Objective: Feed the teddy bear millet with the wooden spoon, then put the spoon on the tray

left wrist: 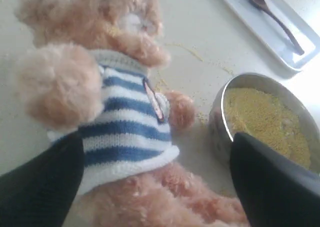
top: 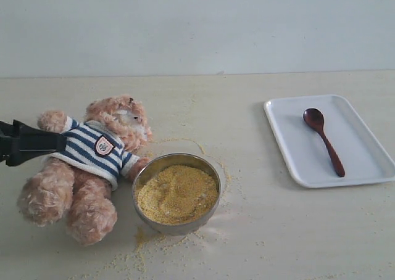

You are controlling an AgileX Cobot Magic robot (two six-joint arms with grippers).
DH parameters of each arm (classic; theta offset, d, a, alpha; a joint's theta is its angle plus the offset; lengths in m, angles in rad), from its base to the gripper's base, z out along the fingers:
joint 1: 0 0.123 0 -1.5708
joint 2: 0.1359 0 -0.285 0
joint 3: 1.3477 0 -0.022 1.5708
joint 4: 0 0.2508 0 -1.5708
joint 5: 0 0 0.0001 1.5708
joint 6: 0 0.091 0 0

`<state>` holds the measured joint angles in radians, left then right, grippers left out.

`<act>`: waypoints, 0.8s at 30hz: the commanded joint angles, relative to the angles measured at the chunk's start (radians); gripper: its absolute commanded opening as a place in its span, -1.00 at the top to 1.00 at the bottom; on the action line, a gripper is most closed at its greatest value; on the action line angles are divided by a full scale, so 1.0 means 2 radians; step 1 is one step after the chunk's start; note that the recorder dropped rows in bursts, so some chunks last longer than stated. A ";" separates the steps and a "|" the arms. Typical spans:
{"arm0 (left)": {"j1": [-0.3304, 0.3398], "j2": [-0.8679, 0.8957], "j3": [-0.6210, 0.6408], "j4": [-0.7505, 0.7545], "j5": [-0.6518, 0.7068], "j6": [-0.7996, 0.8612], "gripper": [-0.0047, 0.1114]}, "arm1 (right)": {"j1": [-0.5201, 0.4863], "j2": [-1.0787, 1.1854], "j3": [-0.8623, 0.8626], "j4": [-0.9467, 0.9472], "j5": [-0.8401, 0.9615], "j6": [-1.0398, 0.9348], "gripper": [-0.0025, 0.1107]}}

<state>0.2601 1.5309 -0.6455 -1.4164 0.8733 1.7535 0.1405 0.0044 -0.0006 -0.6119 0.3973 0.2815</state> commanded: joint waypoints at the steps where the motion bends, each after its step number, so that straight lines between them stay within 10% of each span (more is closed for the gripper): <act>1: -0.001 -0.088 -0.003 -0.003 0.006 -0.047 -0.38 | -0.001 -0.002 0.000 -0.001 -0.004 0.000 0.96; 5: -0.001 -0.212 -0.003 -0.070 -0.080 -0.058 -0.02 | -0.001 -0.002 0.000 -0.001 -0.004 0.000 0.96; 8: -0.001 -0.314 -0.003 -0.096 -0.243 -0.058 0.81 | -0.001 -0.002 0.000 -0.001 -0.004 0.000 0.96; 16: -0.001 -0.387 0.018 -0.090 -0.351 -0.049 0.83 | -0.001 -0.002 0.000 -0.001 -0.004 0.000 0.96; 24: -0.001 -0.420 0.022 -0.090 -0.248 -0.112 0.83 | -0.001 -0.002 0.000 -0.001 -0.004 0.000 0.96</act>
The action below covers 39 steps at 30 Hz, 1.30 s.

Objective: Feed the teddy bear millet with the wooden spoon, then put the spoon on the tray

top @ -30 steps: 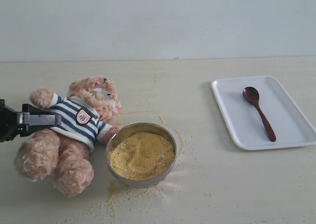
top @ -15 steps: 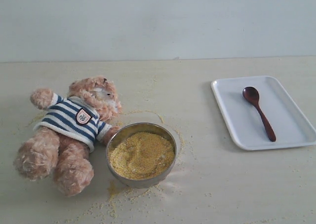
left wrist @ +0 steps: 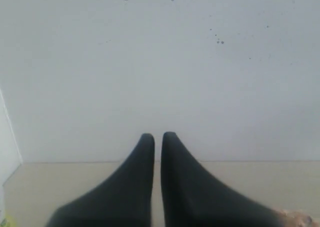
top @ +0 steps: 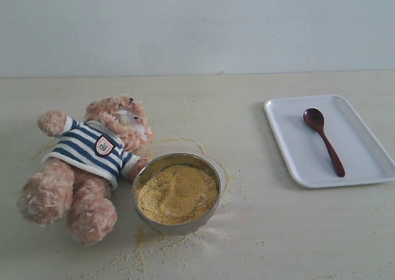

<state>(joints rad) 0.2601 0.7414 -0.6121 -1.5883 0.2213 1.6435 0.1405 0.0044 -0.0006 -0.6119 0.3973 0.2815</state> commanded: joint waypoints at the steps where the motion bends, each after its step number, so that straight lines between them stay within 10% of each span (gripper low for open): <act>1: -0.002 -0.034 0.010 -0.004 0.099 -0.091 0.83 | -0.001 -0.002 0.000 -0.001 -0.004 0.000 0.96; 9: -0.042 -0.180 0.080 0.082 0.045 -0.173 0.83 | -0.001 -0.002 0.000 -0.001 -0.005 0.000 0.96; 16: -0.077 -0.371 0.116 0.254 0.158 -0.274 0.83 | -0.001 -0.002 0.000 -0.001 -0.005 0.000 0.96; 25: -0.077 -0.361 0.137 0.253 0.161 -0.423 0.83 | -0.001 -0.002 0.000 0.003 -0.007 0.000 0.96; 39: -0.077 -0.361 0.137 0.320 0.099 -0.420 0.83 | -0.001 -0.002 0.000 0.003 -0.007 0.000 0.96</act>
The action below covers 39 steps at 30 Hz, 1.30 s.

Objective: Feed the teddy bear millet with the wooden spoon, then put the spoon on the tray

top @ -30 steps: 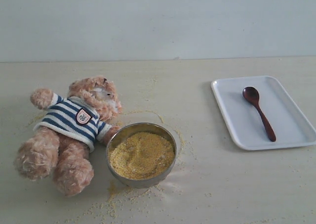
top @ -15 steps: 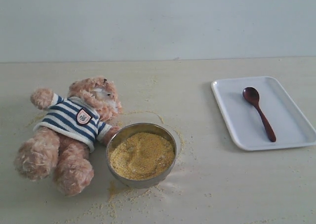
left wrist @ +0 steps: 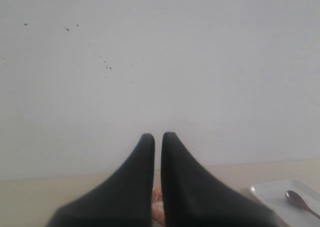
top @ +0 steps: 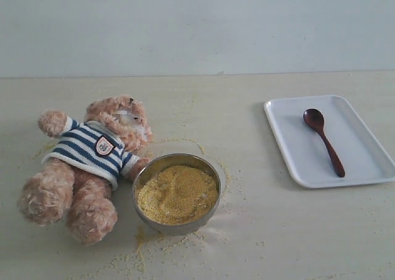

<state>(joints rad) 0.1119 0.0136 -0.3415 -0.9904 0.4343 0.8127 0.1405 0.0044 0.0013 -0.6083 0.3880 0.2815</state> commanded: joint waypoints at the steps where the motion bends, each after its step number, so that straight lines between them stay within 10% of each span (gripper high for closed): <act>1: -0.003 0.003 0.002 0.023 -0.009 -0.005 0.83 | -0.001 -0.002 -0.001 0.001 -0.002 0.000 0.96; 10: -0.003 0.003 0.002 0.046 0.001 -0.006 0.83 | -0.001 -0.002 -0.001 0.001 -0.002 0.000 0.96; 21: -0.003 0.001 0.011 0.440 0.049 -0.328 0.83 | -0.001 -0.002 -0.001 0.001 -0.001 0.001 0.96; 30: -0.004 -0.007 0.171 0.460 -0.258 -0.465 0.83 | -0.001 -0.002 -0.001 0.001 -0.001 0.001 0.96; 39: -0.059 -0.007 0.171 0.514 -0.041 -0.441 0.83 | -0.001 -0.002 -0.001 0.001 -0.001 0.000 0.96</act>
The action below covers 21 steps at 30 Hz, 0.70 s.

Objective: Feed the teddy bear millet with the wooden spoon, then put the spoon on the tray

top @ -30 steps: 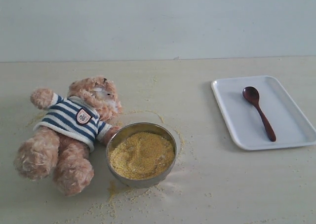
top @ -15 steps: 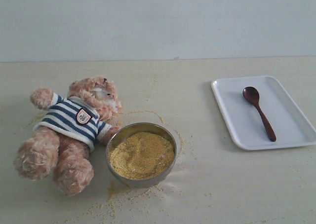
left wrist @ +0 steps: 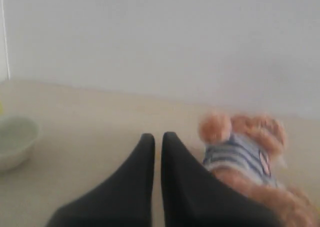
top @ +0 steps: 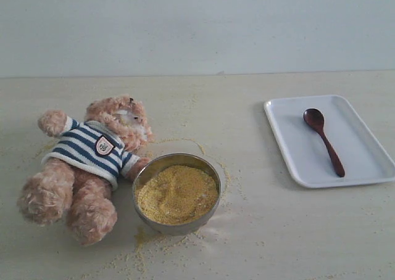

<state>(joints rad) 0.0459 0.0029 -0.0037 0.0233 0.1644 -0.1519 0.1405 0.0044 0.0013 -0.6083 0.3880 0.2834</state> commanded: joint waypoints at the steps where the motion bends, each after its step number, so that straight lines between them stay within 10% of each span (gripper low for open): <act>1: -0.029 -0.001 0.002 0.007 0.094 0.067 0.83 | -0.001 -0.002 -0.001 0.001 -0.001 -0.001 0.96; 21: -0.028 -0.001 0.002 0.005 0.065 0.156 0.83 | -0.001 -0.002 -0.001 0.001 -0.001 -0.001 0.96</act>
<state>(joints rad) -0.0076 0.0029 0.0010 0.0296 0.3075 0.1526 0.1405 0.0044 0.0013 -0.6083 0.3880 0.2834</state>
